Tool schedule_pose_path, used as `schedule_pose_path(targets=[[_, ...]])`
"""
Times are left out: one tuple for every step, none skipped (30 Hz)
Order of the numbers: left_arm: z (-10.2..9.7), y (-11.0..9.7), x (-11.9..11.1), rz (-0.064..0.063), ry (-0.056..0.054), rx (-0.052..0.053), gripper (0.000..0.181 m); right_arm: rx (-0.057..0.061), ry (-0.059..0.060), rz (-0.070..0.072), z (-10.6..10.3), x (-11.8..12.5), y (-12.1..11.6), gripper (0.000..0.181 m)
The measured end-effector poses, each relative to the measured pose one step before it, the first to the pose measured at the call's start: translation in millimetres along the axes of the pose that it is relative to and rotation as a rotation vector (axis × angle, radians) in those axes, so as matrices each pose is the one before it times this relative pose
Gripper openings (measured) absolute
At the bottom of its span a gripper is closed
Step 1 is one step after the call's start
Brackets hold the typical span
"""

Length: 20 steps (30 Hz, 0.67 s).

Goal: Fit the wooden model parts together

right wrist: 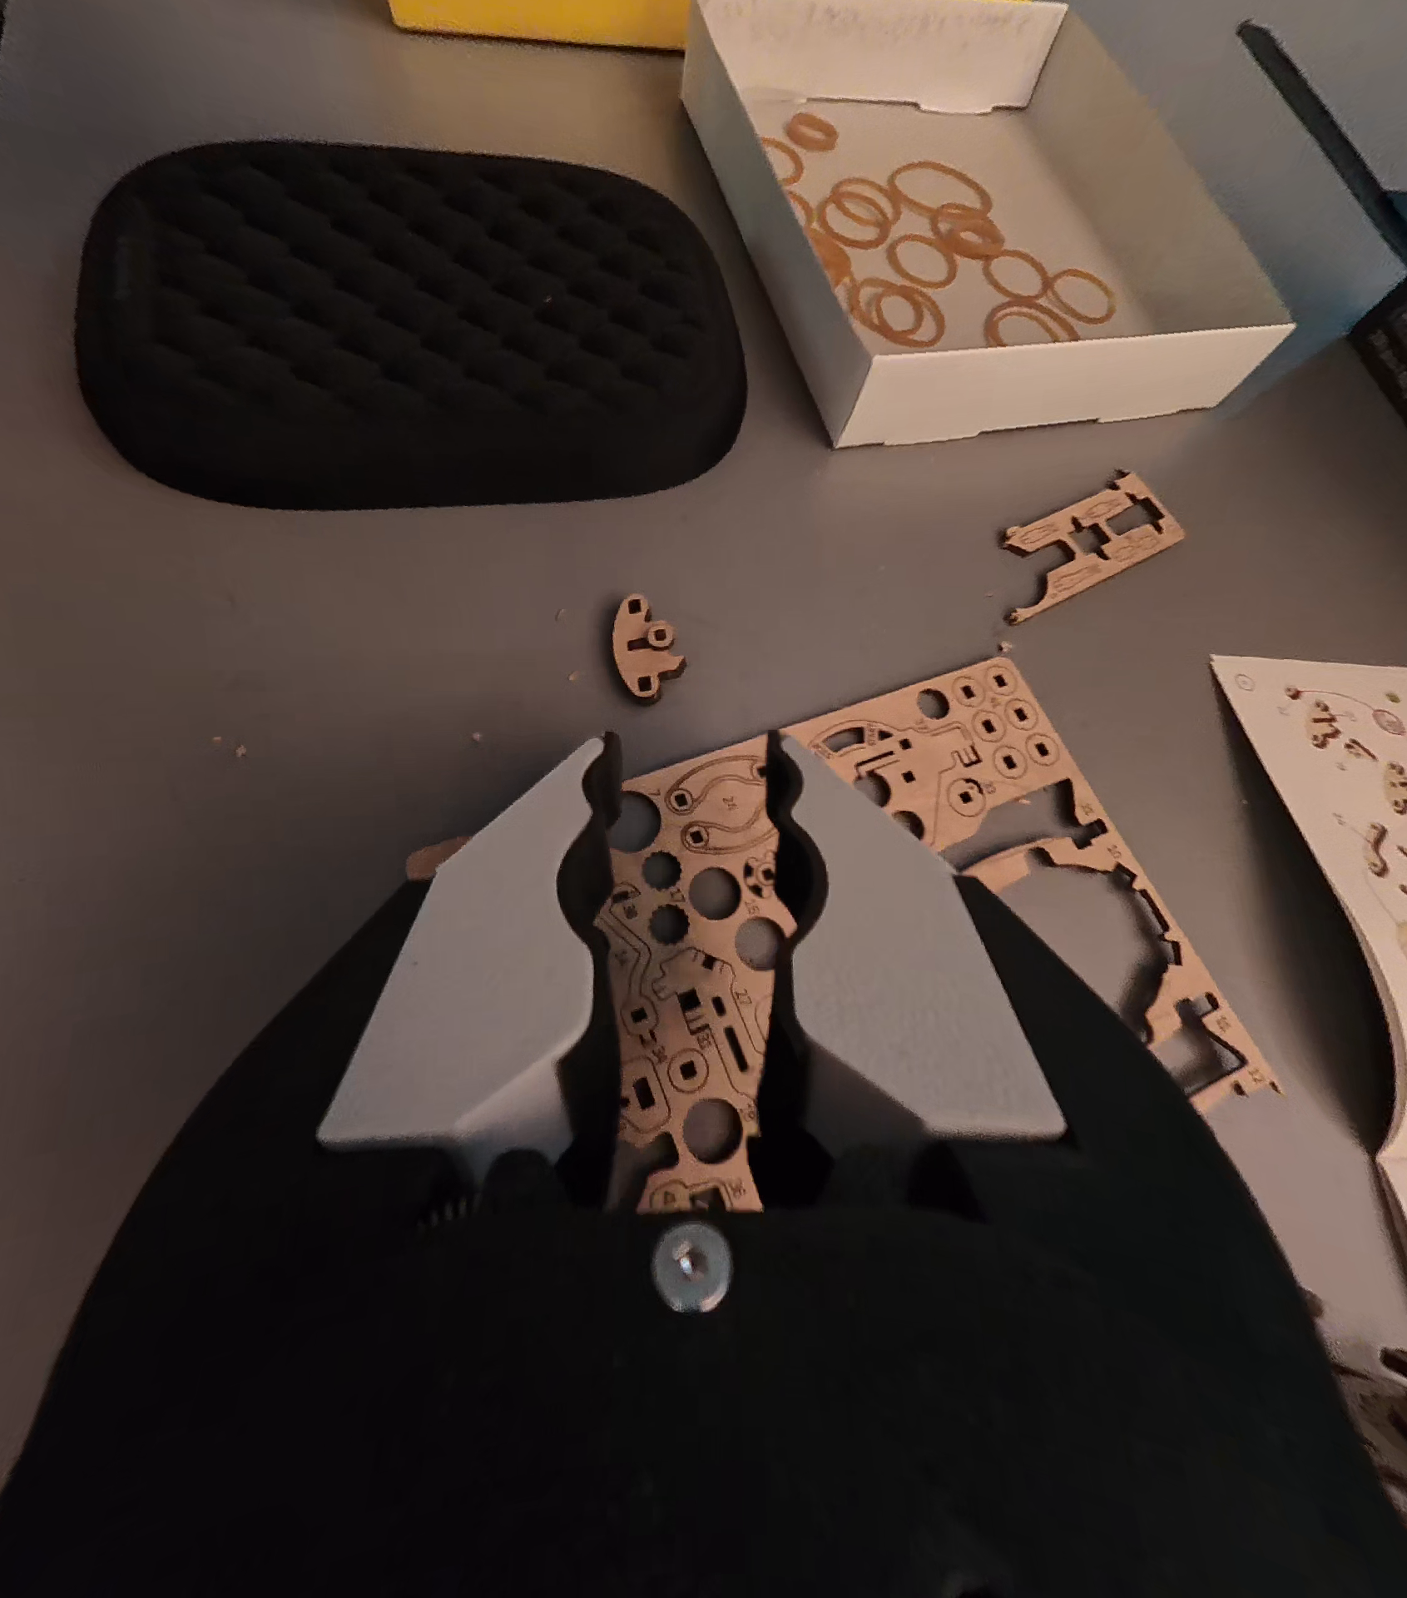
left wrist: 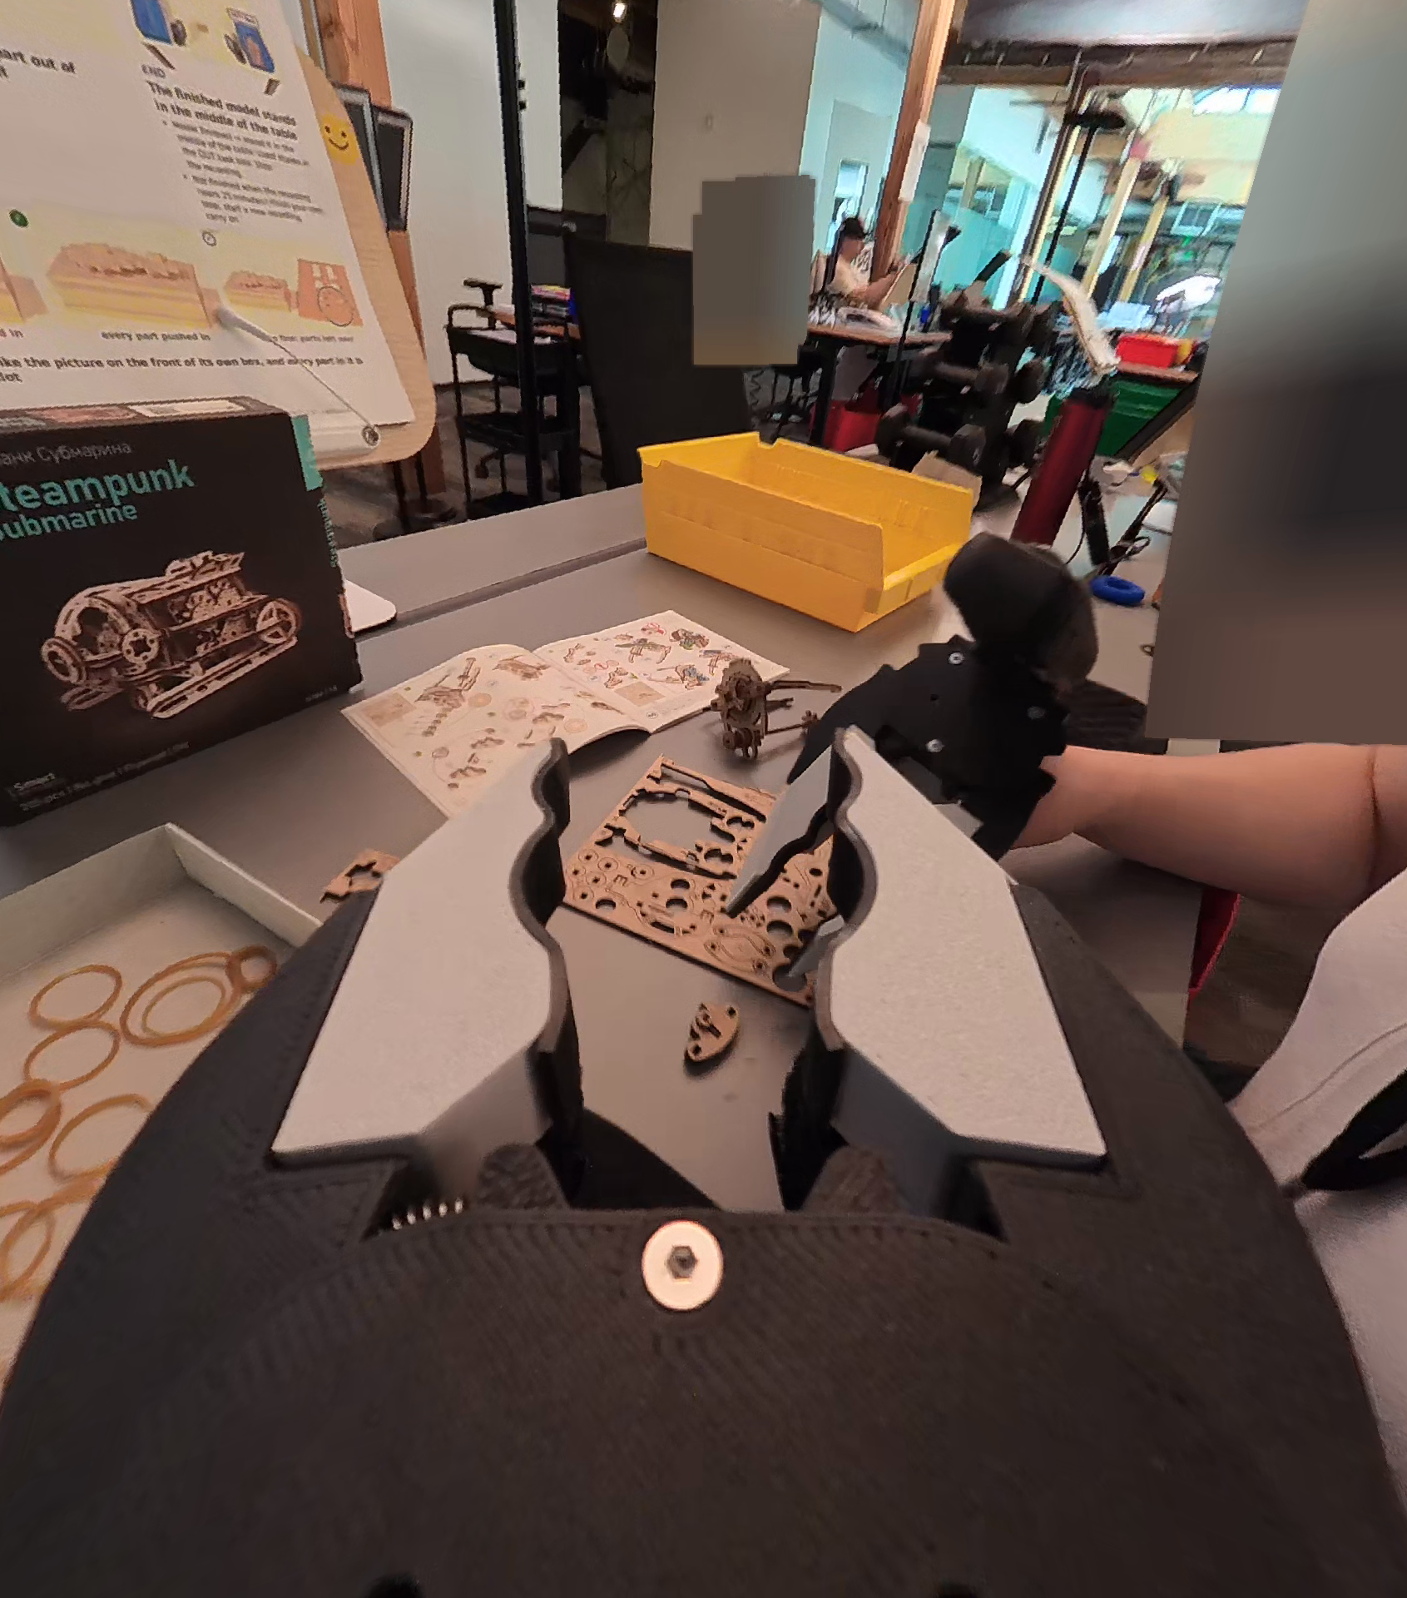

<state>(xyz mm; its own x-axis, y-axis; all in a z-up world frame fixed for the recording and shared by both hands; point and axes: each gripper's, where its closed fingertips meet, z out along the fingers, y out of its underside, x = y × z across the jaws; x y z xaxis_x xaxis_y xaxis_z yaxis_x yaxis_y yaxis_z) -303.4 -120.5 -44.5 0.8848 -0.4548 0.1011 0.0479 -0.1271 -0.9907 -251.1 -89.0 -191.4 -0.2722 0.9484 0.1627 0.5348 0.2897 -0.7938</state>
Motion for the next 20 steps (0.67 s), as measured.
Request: schedule_pose_path(targets=[[4.03, -0.15, -2.36, -0.0043, 0.0115, 0.0117, 0.059, 0.0103, -0.0002, 0.0019, -3.22, 1.18, -1.03, 0.034], [4.43, -1.18, -2.02, -0.0004, 0.0148, 0.0163, 0.060, 0.0099, 0.0033, -0.0020, -3.34, 1.41, -1.07, 0.037], [4.65, -1.85, -2.27, 0.0035, 0.0150, 0.0178, 0.060, 0.0109, 0.0057, -0.0031, -3.43, 1.33, -1.36, 0.038], [5.16, -1.71, -2.49, 0.0077, 0.0152, 0.0129, 0.060, 0.0190, 0.0048, -0.0049, -3.82, 0.99, -2.47, 0.039], [5.60, -1.32, -2.80, 0.0125, 0.0156, 0.0056, 0.061, 0.0258, 0.0027, -0.0072, -4.40, 0.24, -2.98, 0.039], [5.94, -0.90, -3.23, 0.0178, 0.0134, -0.0011, 0.062, 0.0242, 0.0118, -0.0062, -5.32, 1.85, -2.82, 0.039], [6.65, -0.58, -3.92, 0.0225, 0.0096, -0.0059, 0.062, 0.0277, 0.0221, -0.0091, -6.57, 3.88, -3.40, 0.040], [7.09, -0.17, -3.82, 0.0254, 0.0104, -0.0085, 0.064, 0.0373, 0.0310, -0.0076, -8.27, 6.21, -4.67, 0.040], [7.41, -0.12, -2.89, 0.0254, 0.0144, -0.0079, 0.066, 0.0470, 0.0283, 0.0030, -9.69, 7.56, -6.18, 0.041], [7.40, 0.09, -2.67, 0.0220, 0.0134, -0.0049, 0.069, 0.0559, 0.0231, 0.0104, -10.68, 8.75, -7.34, 0.040], [7.11, 0.20, -2.08, 0.0201, 0.0139, 0.0004, 0.071, 0.0601, 0.0160, 0.0142, -11.27, 9.14, -7.88, 0.040], [6.77, 0.55, -1.00, 0.0196, 0.0169, 0.0062, 0.074, 0.0599, 0.0116, 0.0202, -11.06, 9.54, -8.19, 0.041], [6.26, 1.81, -0.47, 0.0161, 0.0180, 0.0063, 0.074, 0.0608, 0.0080, 0.0213, -10.41, 9.78, -8.11, 0.045], [5.97, 3.57, -0.54, 0.0093, 0.0154, 0.0029, 0.074, 0.0615, 0.0037, 0.0147, -9.03, 9.30, -7.82, 0.052], [5.03, 4.13, 0.49, -0.0012, 0.0157, 0.0034, 0.075, 0.0542, 0.0004, 0.0066, -7.53, 8.39, -6.15, 0.061], [3.86, 3.04, 2.00, -0.0090, 0.0192, 0.0127, 0.075, 0.0365, 0.0008, 0.0079, -5.63, 7.84, -3.37, 0.070], [2.37, 2.25, 2.27, -0.0109, 0.0157, 0.0198, 0.073, 0.0289, -0.0005, 0.0051, -3.56, 6.77, -1.61, 0.081], [0.57, 1.86, 1.61, -0.0081, 0.0101, 0.0211, 0.072, 0.0232, -0.0043, 0.0072, -1.80, 5.01, -0.12, 0.091], [-0.87, 2.10, 1.86, -0.0041, 0.0116, 0.0141, 0.071, 0.0219, -0.0201, 0.0158, -0.87, 1.46, 0.47, 0.096], [-2.40, 2.39, 1.51, 0.0012, 0.0088, 0.0058, 0.070, 0.0270, -0.0174, 0.0313, 0.16, 0.75, 0.04, 0.097]])
